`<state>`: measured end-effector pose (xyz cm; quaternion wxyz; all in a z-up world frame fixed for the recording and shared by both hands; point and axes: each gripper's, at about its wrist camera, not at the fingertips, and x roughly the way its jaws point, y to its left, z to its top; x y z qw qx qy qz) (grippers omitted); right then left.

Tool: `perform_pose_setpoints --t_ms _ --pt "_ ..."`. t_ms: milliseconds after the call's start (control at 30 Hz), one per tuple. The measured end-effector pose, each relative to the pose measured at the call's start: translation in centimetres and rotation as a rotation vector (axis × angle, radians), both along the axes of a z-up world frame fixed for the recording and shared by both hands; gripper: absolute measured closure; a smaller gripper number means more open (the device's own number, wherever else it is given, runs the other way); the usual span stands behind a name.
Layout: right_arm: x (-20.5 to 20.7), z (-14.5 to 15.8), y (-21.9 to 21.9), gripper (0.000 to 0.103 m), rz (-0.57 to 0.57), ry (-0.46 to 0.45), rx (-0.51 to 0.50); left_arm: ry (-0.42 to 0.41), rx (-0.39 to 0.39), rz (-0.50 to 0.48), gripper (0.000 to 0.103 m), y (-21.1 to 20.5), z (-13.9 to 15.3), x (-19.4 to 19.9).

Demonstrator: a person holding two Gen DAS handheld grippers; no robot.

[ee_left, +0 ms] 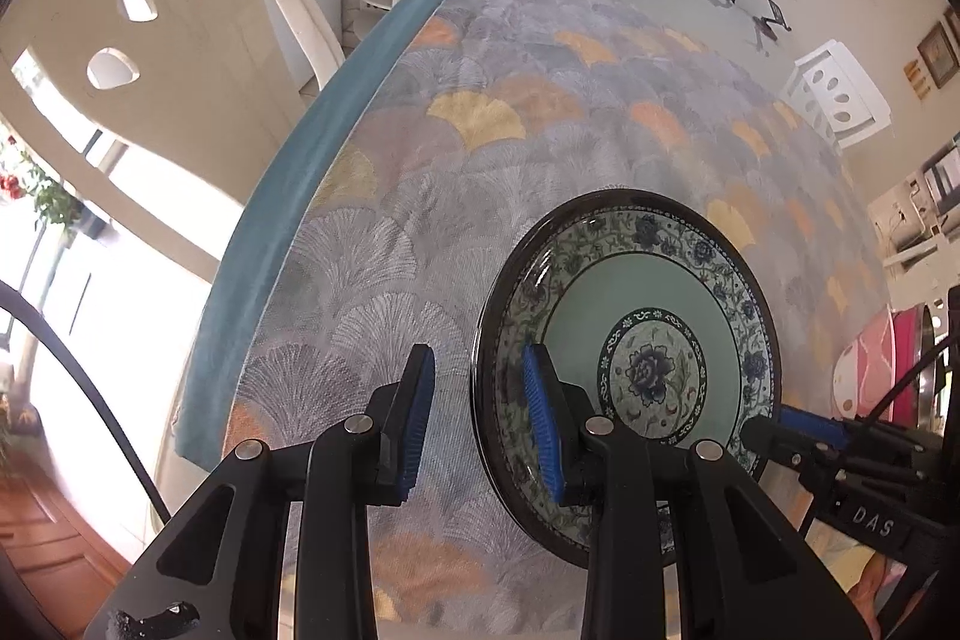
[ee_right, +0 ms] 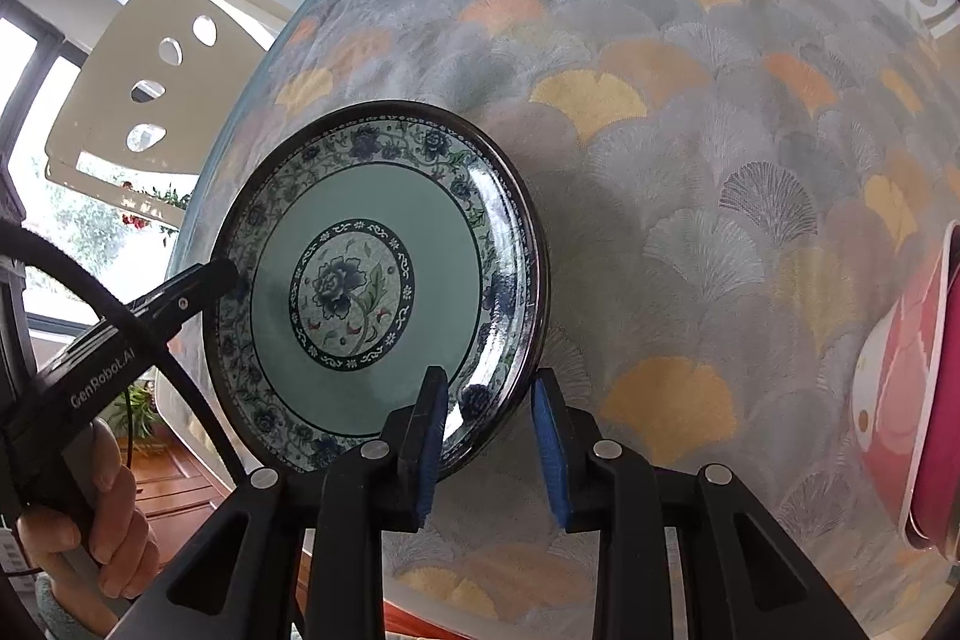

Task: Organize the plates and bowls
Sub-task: 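Lower both held plates onto the plate below and open both grippers, then move both grippers to the stacked steel bowls and close on their rims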

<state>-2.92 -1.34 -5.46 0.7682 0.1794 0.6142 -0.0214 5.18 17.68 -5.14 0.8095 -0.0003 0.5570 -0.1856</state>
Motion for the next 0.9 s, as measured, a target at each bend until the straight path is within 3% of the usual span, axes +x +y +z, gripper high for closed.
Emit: perform_pose_setpoints --t_ms 233,400,567,700,733,800,833,867,900 --pt "0.7 1.5 -0.8 0.075 -0.021 -0.022 0.008 -0.059 0.026 -0.033 0.075 -0.5 2.7 0.7" --pt "1.5 4.1 -1.7 0.075 -0.038 -0.074 0.010 -0.102 0.001 -0.045 0.075 -1.3 5.4 1.7" --pt "1.8 8.6 -3.2 0.075 -0.050 -0.181 -0.043 -0.185 -0.025 -0.149 0.075 -4.7 9.1 1.8" --pt "1.2 12.2 -6.1 0.075 -0.113 -0.262 -0.087 -0.199 -0.118 -0.276 0.074 -9.4 11.6 1.4" --pt "0.8 12.9 -7.1 0.073 -0.141 -0.274 -0.091 -0.193 -0.129 -0.299 0.073 -10.3 11.8 1.2" --pt "-0.7 14.5 -9.7 0.044 -0.218 -0.298 -0.114 -0.168 -0.166 -0.379 0.068 -13.3 12.2 0.6" --pt "-1.6 15.1 -10.7 0.038 -0.252 -0.312 -0.129 -0.153 -0.190 -0.418 0.065 -14.6 12.2 0.2" --pt "-2.9 16.0 -12.1 0.031 -0.302 -0.334 -0.156 -0.135 -0.214 -0.457 0.057 -15.9 12.1 -0.2" --pt "-4.0 16.6 -13.1 0.030 -0.336 -0.348 -0.174 -0.115 -0.233 -0.488 0.045 -17.3 11.9 -0.7"
